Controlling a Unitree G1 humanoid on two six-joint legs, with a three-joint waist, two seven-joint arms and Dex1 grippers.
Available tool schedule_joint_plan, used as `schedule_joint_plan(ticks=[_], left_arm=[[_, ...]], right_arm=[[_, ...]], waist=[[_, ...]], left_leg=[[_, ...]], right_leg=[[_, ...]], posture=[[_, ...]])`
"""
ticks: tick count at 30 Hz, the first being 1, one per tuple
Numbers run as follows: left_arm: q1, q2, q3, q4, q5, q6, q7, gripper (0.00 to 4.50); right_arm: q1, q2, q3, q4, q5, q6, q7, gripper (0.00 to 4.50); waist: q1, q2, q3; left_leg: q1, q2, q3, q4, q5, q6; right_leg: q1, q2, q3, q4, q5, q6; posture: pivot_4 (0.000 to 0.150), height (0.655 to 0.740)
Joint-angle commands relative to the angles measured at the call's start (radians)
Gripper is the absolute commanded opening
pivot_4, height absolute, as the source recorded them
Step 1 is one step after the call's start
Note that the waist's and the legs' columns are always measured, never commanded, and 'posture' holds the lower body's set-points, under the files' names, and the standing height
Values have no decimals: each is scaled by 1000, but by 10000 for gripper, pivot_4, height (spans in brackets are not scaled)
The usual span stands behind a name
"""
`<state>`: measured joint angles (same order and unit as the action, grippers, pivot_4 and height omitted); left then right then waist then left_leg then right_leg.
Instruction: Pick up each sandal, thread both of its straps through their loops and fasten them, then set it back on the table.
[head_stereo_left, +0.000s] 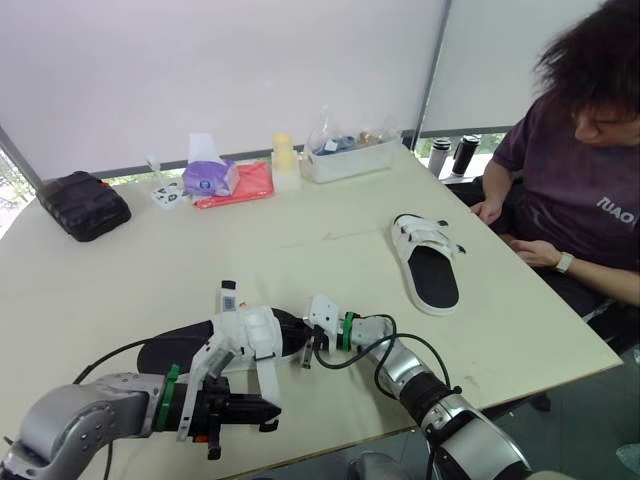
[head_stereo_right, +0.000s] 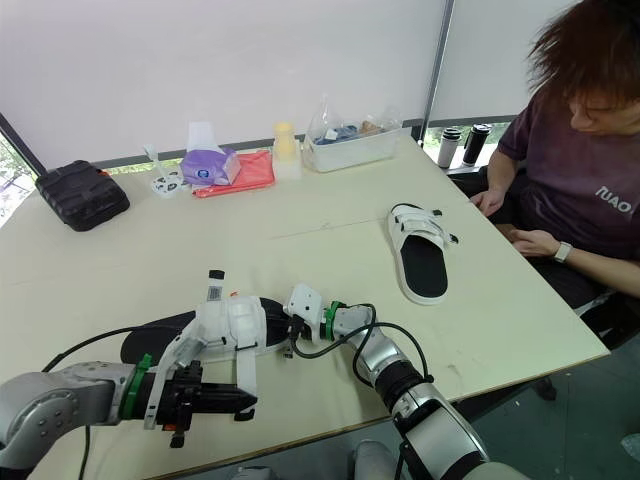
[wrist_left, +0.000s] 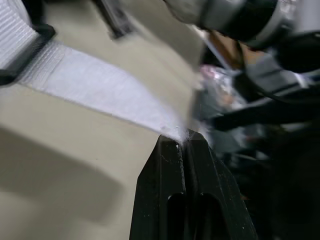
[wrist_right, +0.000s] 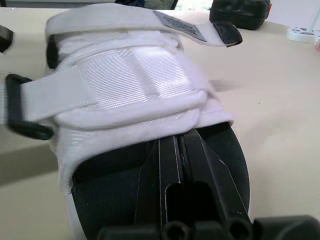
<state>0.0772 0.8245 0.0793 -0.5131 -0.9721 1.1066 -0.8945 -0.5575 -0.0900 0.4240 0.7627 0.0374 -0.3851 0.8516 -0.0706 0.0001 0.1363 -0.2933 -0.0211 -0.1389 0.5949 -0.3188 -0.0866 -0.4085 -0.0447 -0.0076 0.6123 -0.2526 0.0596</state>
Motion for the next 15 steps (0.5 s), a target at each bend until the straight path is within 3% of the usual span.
schedule_joint_plan(ticks=[1,4,7,15], left_arm=[[1,19,35,-55,-120,37,-42,452],[2,31,21,-82,-119,31,-47,452],[-63,-37,51,-40,-187,33,31,452],[-234,-233,160,165,-475,56,396,452]], right_arm=[[89,-46,63,200,-133,99,-13,0],[86,-50,62,202,-132,98,-11,0],[87,-54,62,202,-134,96,-9,0],[89,-58,62,199,-136,97,-9,0]], waist=[[-2,0,0],[-3,-1,0],[0,-1,0],[1,-2,0]], left_leg=[[0,0,1,0,-1,-2],[3,0,1,0,-3,-2],[4,0,0,-1,-3,-2],[6,0,0,-1,-3,-1]], right_leg=[[0,0,0,0,0,0],[1,0,0,0,0,0],[2,0,1,0,0,0],[8,0,2,0,0,0]], posture=[[1500,7400],[1500,7400],[1500,7400],[1500,7400]])
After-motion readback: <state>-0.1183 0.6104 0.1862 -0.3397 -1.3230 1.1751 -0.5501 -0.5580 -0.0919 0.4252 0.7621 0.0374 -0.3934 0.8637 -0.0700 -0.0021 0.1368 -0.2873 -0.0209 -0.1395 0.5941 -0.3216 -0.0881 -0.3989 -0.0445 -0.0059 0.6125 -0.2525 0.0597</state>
